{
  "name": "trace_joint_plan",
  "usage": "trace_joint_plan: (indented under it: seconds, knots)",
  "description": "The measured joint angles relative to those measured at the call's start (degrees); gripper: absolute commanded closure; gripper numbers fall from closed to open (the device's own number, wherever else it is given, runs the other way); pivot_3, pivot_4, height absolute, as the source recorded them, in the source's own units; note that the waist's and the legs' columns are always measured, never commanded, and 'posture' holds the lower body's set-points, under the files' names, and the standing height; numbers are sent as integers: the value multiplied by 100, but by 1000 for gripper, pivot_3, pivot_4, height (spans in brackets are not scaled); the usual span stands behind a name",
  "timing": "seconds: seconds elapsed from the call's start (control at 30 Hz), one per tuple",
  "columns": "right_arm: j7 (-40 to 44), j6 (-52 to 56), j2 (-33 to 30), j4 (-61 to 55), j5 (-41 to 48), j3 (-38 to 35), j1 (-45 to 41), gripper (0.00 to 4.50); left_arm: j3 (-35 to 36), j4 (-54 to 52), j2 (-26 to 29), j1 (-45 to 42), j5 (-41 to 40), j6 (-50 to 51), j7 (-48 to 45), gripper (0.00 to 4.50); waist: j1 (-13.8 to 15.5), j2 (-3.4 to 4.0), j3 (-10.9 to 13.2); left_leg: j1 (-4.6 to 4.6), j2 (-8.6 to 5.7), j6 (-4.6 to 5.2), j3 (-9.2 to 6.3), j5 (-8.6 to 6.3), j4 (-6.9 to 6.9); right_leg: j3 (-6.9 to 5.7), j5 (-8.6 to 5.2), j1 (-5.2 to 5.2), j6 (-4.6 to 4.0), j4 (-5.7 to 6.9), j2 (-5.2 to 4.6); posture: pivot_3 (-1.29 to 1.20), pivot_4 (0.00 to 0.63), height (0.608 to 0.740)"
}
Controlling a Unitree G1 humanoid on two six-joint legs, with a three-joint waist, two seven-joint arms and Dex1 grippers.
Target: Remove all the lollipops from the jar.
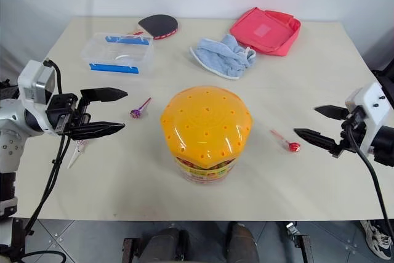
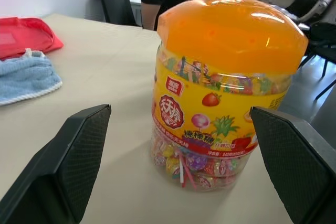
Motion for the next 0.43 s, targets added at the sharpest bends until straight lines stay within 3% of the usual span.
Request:
trace_joint_plan:
  seconds: [0.23,0.43]
  knots:
    - [907,-1377,357,289,-409,615,640,53,375,317,143,757,255,-337,-178,0,-5,-5,-3,4,-1,1,0,-1,0,-1,1,5,2,-5,-1,0,150,740]
    - [881,-1938,553,866,-812,1005,610,53,902,360,148,1489,314,-528,-115,0,-24,-4,-2,6,2,1,-1,-1,-1,0,1,3,2,-3,-1,0,150,740]
